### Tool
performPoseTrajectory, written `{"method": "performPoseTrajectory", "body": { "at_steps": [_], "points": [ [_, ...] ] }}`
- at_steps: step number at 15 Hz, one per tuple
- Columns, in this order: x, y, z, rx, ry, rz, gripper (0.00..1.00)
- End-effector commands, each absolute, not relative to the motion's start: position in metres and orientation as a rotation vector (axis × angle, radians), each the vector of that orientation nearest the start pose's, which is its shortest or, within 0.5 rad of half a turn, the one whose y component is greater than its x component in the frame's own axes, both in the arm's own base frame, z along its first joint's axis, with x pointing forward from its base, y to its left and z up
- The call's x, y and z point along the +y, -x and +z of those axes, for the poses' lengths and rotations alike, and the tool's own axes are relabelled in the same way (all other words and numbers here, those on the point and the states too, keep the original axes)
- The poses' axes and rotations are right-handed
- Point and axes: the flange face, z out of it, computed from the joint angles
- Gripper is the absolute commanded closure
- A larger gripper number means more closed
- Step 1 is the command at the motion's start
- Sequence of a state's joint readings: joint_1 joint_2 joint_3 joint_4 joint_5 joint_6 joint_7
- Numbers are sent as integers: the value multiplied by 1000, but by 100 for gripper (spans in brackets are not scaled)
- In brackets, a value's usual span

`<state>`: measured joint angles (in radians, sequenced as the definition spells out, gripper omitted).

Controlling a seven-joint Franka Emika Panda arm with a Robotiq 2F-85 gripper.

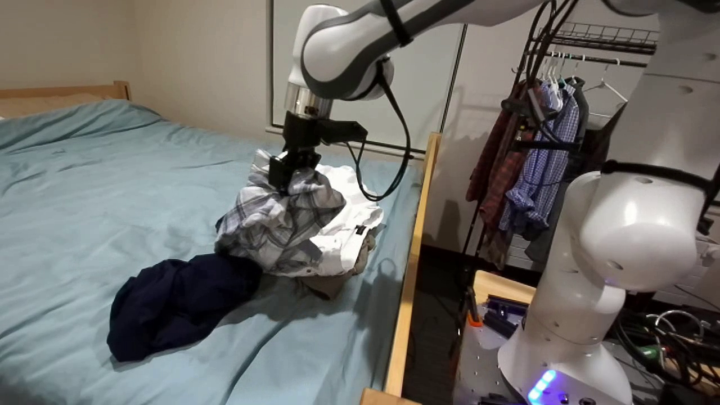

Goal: Move the blue and checked clothes to the left

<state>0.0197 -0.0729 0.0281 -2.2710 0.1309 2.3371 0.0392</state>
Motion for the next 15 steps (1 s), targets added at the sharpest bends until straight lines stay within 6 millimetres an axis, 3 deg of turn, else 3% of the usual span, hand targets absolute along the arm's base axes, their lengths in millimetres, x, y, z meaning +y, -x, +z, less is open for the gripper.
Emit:
{"method": "performPoseTrajectory", "body": {
  "at_steps": [1, 5, 8, 10, 12, 13, 15],
  "points": [
    [19, -440, 404, 313, 2981, -168, 94],
    [25, -368, 385, 380, 2950, -66, 94],
    [47, -360, 384, 176, 3005, 52, 94],
    [69, -377, 392, 2, 3038, 33, 94],
    [91, -408, 399, -151, 3046, -54, 94],
    [106, -432, 398, -234, 3048, -52, 94],
    [119, -458, 396, -377, 3027, -9, 94]
  ]
}}
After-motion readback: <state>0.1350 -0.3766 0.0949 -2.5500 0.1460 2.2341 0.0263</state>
